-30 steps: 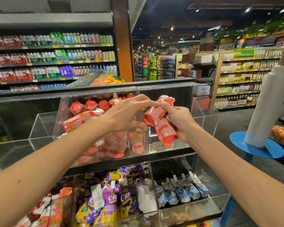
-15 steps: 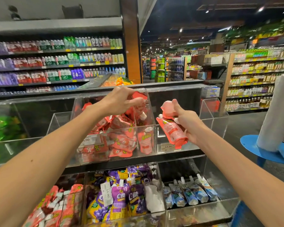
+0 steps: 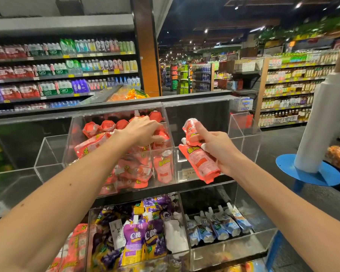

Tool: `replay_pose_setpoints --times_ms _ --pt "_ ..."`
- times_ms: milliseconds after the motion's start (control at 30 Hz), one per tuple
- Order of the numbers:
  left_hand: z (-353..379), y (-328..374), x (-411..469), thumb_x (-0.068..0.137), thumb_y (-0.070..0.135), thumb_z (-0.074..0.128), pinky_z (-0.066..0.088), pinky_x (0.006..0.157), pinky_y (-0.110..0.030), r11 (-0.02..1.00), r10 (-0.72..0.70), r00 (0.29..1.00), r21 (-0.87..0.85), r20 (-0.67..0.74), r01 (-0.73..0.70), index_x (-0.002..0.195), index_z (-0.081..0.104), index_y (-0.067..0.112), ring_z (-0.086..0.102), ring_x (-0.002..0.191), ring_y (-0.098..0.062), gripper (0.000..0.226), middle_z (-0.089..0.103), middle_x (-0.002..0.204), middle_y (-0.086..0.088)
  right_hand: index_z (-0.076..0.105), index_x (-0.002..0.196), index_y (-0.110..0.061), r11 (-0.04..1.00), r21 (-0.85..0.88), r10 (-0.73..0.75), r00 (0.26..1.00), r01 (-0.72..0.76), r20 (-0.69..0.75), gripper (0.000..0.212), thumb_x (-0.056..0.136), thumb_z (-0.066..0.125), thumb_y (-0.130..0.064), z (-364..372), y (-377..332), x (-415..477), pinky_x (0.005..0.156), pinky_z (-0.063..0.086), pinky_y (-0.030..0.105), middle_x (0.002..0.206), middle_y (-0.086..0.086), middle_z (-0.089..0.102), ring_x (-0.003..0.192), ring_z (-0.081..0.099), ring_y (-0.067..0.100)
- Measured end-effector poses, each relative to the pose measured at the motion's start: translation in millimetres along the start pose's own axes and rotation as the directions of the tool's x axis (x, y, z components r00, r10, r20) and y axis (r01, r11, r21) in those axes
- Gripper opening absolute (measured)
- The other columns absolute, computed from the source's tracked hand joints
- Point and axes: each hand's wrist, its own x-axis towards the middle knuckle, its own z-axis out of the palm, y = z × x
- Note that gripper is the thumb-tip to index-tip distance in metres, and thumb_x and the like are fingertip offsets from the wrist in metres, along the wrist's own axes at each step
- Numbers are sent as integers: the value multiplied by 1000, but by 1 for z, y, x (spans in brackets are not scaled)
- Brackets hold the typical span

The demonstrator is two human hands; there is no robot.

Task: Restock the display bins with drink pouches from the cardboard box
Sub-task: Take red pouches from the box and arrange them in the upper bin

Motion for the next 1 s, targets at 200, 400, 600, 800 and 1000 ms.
replay_pose_setpoints --times_ms 200,400,600,800,1000 --pt "14 5 -1 85 47 72 36 99 -47 999 -28 998 35 -65 31 101 71 29 42 117 -24 25 54 114 2 72 95 -8 998 -67 2 999 1 51 52 90 58 -59 10 4 1 74 62 43 98 9 75 84 75 27" --pt "19 -1 -8 97 30 60 36 102 -48 944 -177 974 -303 -145 127 107 76 33 44 120 -24 19 61 118 4 71 97 -8 998 -57 29 997 -25 67 46 93 60 -52 12 1 2 63 61 36 98 8 73 77 74 23" --pt "-19 10 -54 83 2 69 53 70 -22 720 -104 952 -682 -287 -127 108 67 28 62 84 -5 36 65 103 11 66 106 -8 989 117 80 995 -86 59 23 92 68 -25 26 -13 5 49 55 30 98 11 71 62 71 18" --pt "8 19 -81 78 59 71 45 103 -43 916 216 868 -214 -448 -339 137 41 30 46 128 -24 73 43 142 -3 65 94 -4 933 324 115 982 -158 147 11 97 60 -14 51 -30 10 52 59 34 87 13 68 65 69 22" --pt "15 -9 -99 95 56 43 48 85 -45 946 211 692 -32 -690 -321 122 48 21 56 109 -30 45 64 120 -6 64 112 -12 948 301 37 973 -107 229 20 96 57 -2 81 -29 15 60 61 35 109 16 67 83 70 24"
